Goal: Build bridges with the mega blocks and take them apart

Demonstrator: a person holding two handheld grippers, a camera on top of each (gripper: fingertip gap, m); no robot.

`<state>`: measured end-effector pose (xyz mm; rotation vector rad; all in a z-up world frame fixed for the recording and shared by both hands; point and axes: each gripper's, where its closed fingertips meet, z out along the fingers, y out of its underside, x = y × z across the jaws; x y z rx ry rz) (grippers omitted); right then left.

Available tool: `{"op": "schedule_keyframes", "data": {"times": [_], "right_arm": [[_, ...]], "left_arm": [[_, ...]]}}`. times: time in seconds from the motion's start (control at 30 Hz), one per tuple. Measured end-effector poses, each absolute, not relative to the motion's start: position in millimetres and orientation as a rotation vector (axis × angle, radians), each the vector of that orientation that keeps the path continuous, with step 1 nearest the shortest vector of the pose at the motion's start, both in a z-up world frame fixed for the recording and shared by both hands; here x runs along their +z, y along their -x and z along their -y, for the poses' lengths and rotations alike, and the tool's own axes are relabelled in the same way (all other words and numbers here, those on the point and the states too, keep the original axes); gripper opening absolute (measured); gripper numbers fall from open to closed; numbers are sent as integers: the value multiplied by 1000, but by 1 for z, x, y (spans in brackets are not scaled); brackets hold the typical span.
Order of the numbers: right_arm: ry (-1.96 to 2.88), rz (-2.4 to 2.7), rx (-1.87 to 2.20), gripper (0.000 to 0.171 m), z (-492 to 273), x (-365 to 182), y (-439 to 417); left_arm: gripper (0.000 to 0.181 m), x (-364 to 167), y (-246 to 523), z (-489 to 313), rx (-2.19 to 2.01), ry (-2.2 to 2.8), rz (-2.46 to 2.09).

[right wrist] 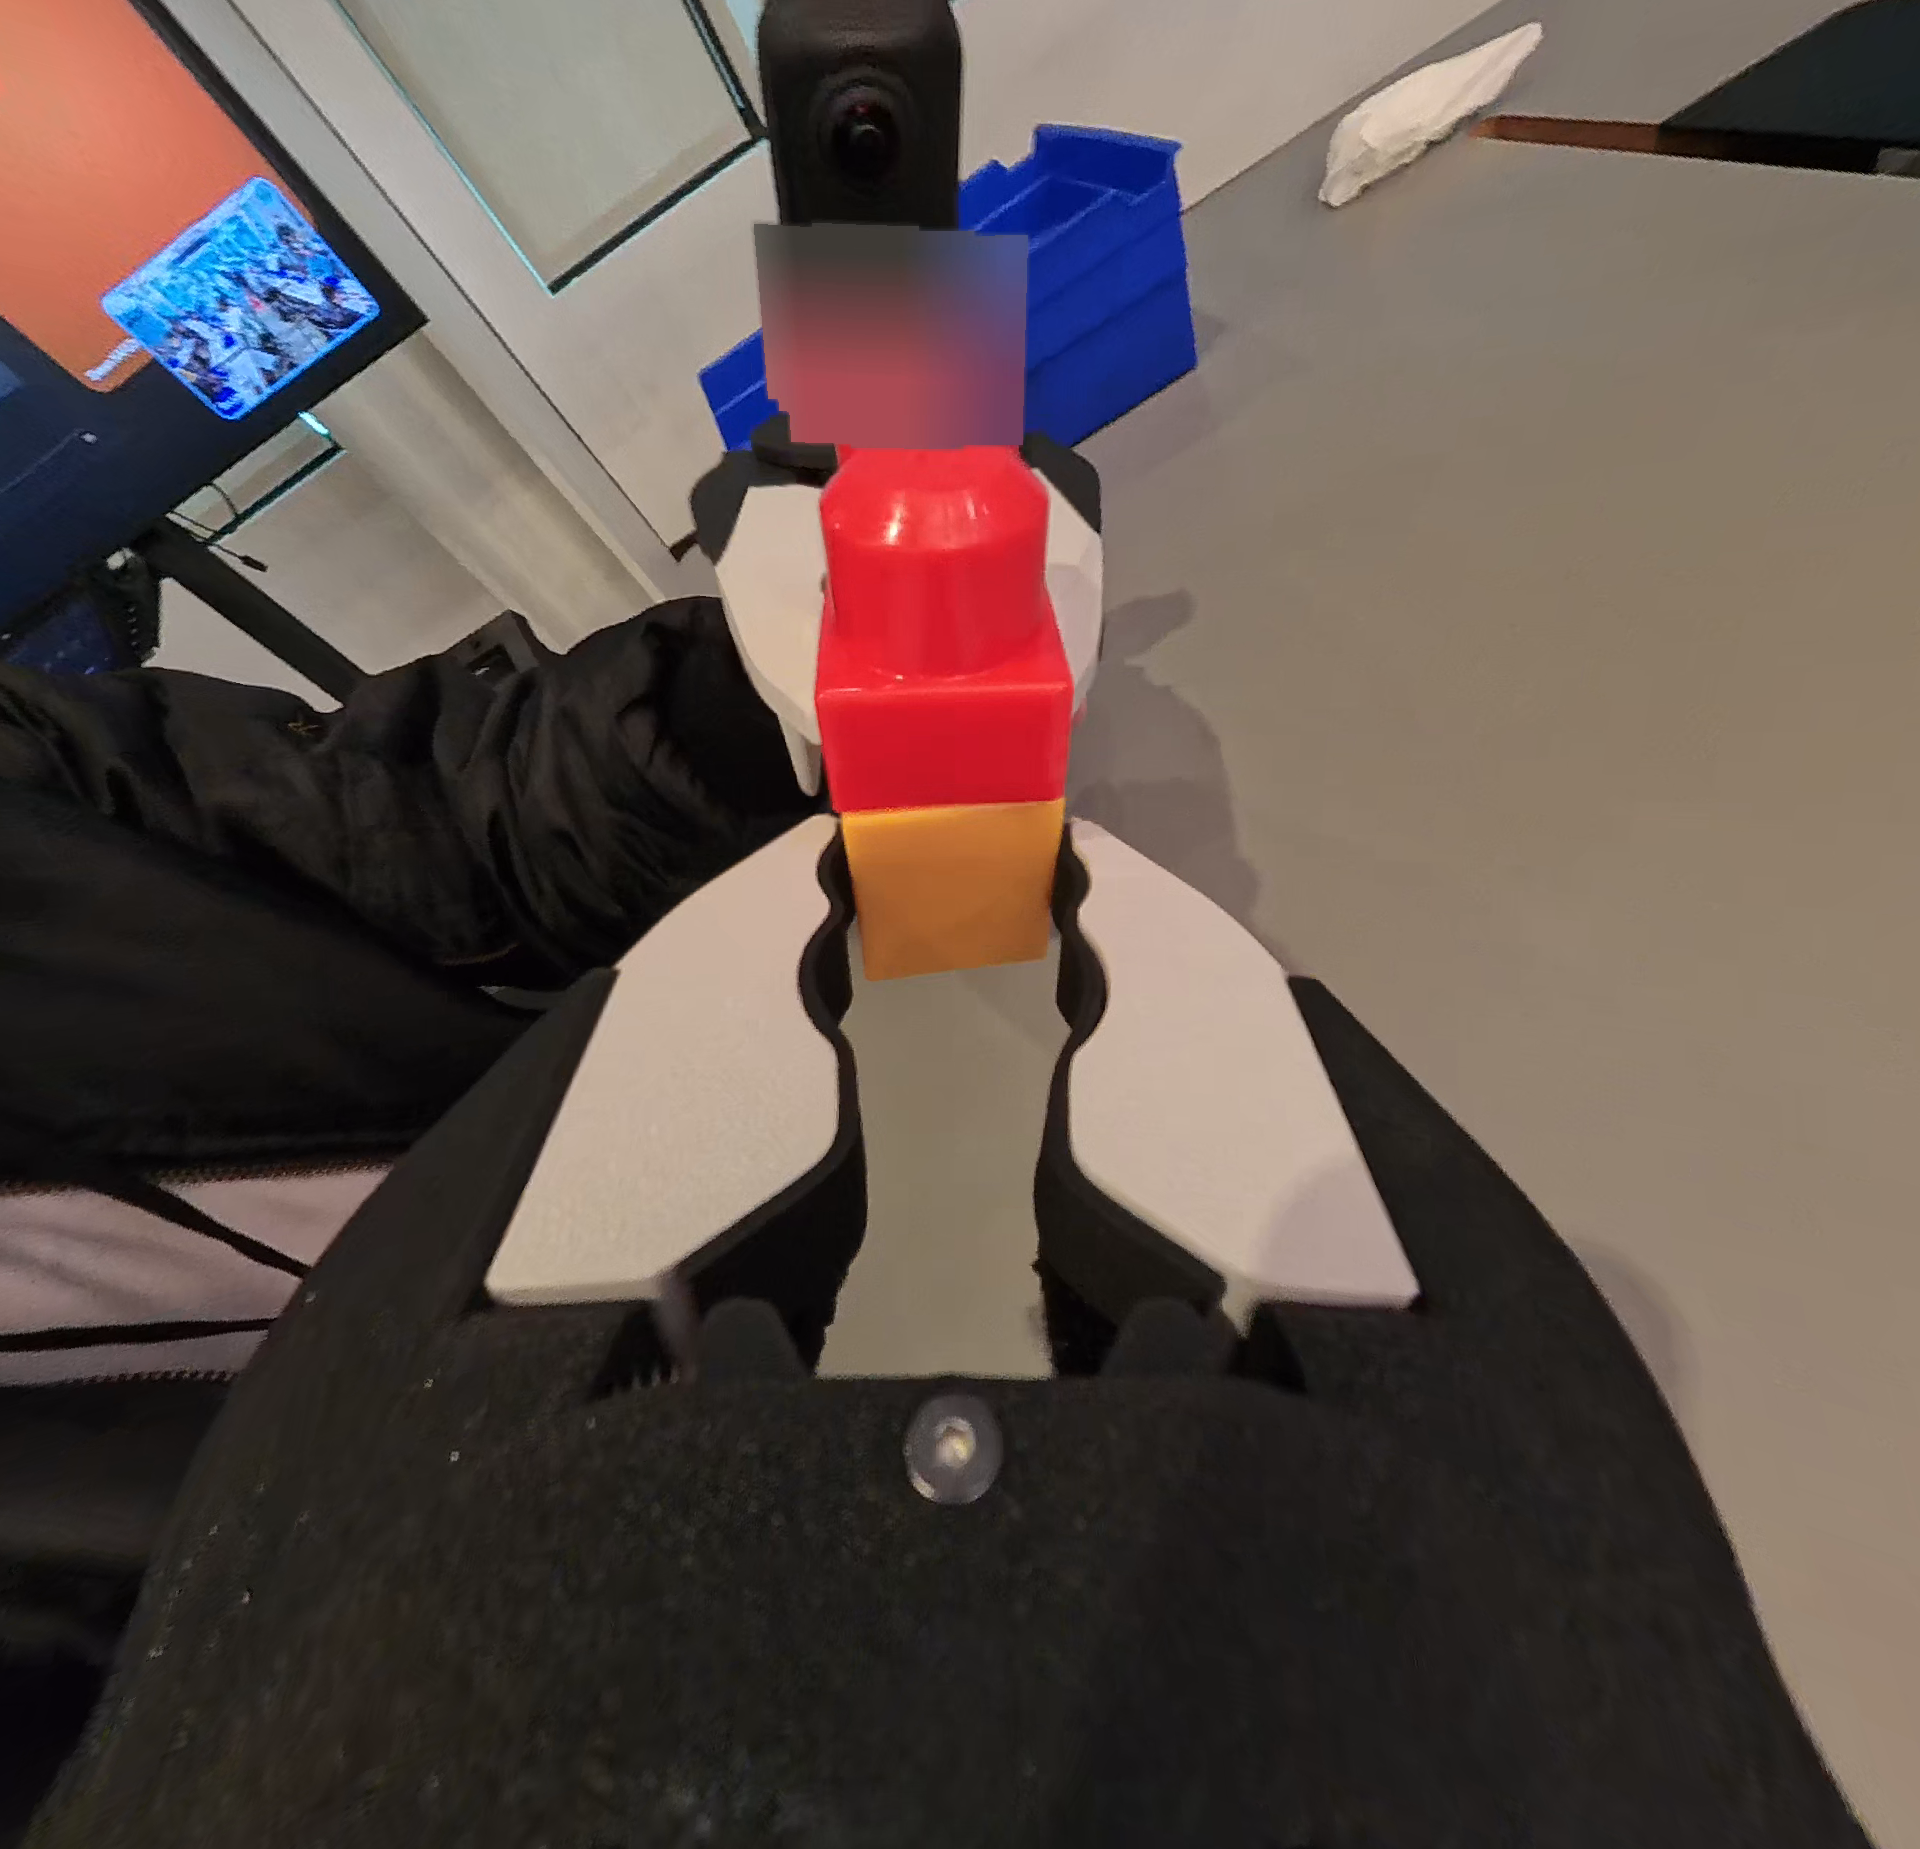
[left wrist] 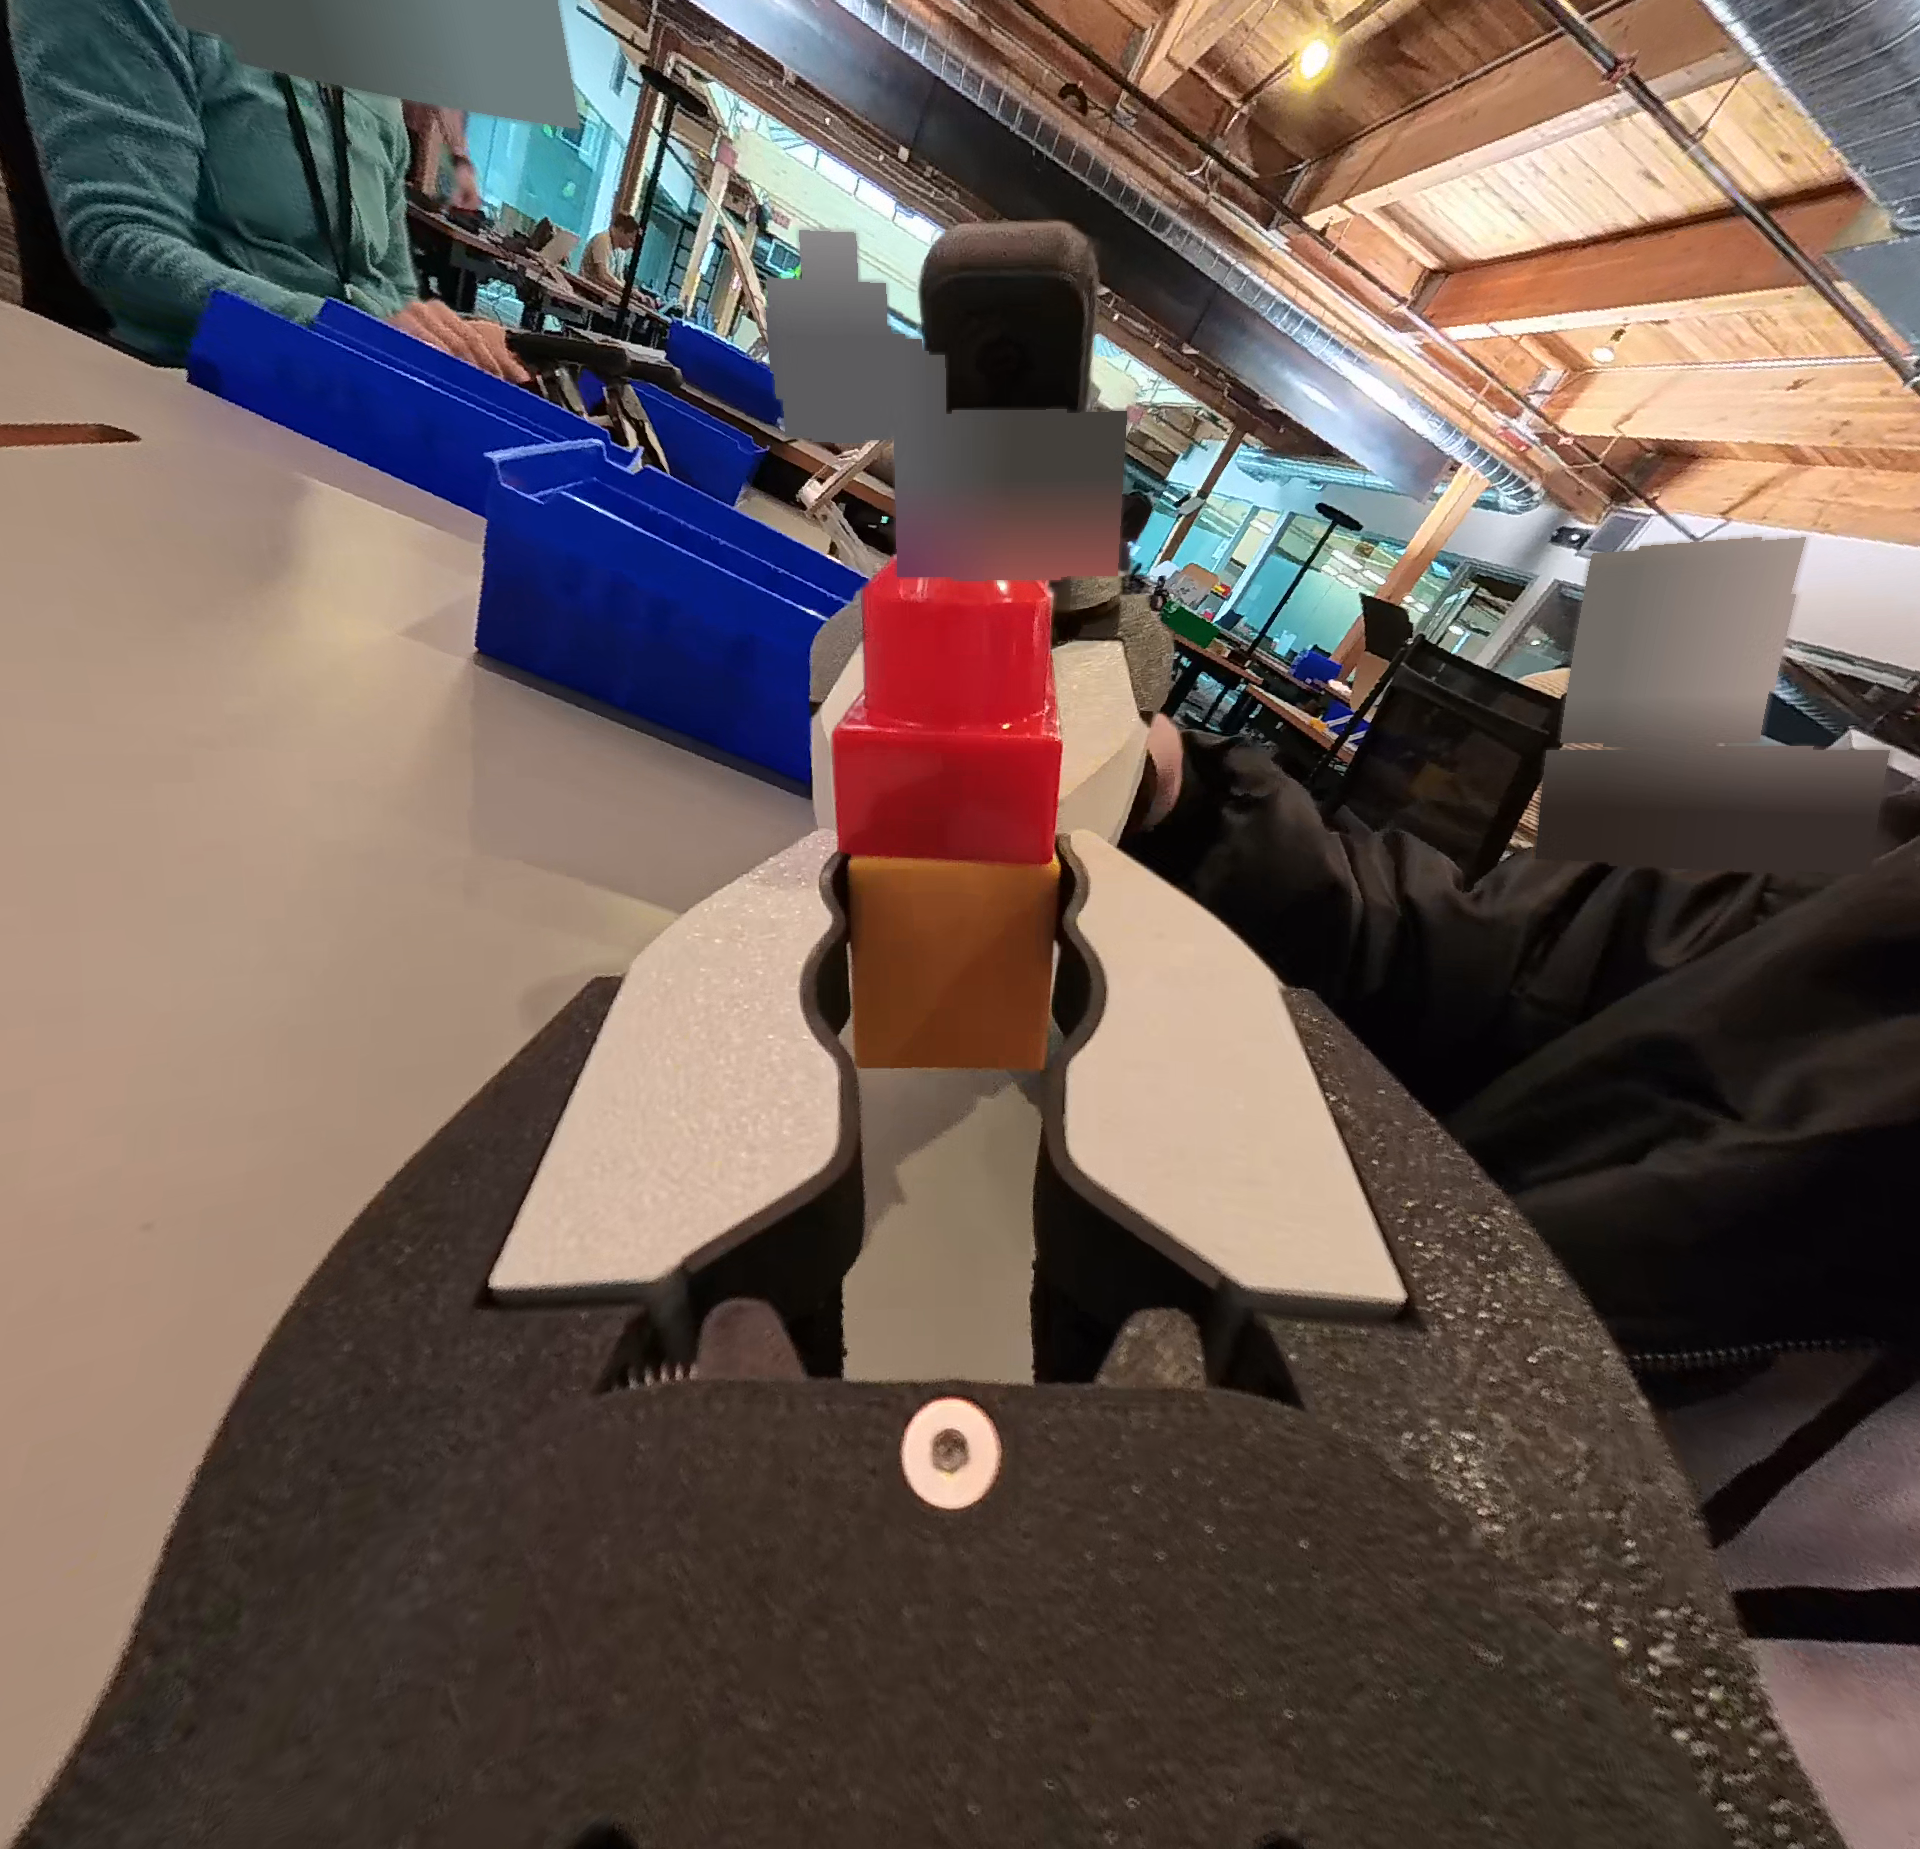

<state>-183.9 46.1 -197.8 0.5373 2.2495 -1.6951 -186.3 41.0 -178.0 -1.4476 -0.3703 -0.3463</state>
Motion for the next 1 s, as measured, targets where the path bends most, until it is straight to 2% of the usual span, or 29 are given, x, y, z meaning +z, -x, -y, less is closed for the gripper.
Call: {"op": "schedule_keyframes", "data": {"times": [0.43, 0.53, 0.63, 0.77, 1.0], "right_arm": [[-610, -2259, -1726, 36, -44, -194, 184], [-580, -2250, -1818, 60, -48, -180, 188], [-481, -2513, -2040, 81, -62, -166, 202], [-160, -2911, -2014, 90, -61, -170, 201], [317, -3230, -1831, 102, -42, -196, 207]], "left_arm": [[36, -173, 188, -38, -373, 1405, 377], [36, -169, 194, -32, -431, 1342, 423], [36, -169, 202, -25, -461, 1310, 475], [36, -184, 204, -32, -492, 1374, 547], [36, -215, 210, -37, -556, 1462, 710]]}}
